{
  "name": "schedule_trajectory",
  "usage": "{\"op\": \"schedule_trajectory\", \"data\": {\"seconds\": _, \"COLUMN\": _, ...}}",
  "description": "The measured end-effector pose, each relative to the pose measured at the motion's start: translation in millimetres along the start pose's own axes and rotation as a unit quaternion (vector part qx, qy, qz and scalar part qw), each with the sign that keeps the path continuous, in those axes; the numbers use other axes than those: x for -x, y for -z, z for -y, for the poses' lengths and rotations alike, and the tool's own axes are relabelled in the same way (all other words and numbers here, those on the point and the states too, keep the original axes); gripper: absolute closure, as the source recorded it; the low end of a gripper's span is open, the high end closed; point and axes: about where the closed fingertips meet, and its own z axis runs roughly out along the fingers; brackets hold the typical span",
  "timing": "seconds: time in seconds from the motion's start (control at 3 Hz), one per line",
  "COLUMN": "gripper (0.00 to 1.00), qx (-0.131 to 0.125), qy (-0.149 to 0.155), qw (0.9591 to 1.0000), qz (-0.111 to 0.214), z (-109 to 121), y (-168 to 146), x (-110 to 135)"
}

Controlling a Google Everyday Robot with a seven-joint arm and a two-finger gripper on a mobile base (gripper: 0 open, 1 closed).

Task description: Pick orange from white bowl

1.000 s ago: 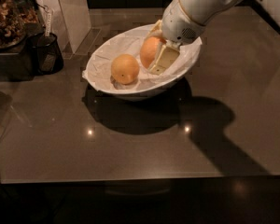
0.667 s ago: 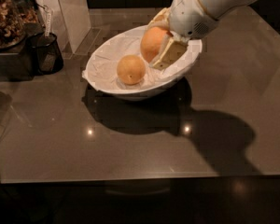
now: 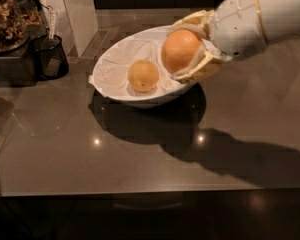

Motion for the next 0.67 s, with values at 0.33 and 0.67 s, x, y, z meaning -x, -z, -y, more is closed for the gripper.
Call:
{"op": "schedule_trajectory", "data": {"seconds": 0.33, "gripper": 1.0, "qx": -0.052, "qy": -0.032, "qw": 0.9972, "qz": 0.043, "z": -27, "y": 20, "x": -10}}
{"op": "schedule_trajectory", "data": {"seconds": 0.67, "gripper": 1.0, "qx": -0.078, "qy": -0.052, "qw": 0.9948, "qz": 0.041, "z": -34, "y": 45, "x": -19}}
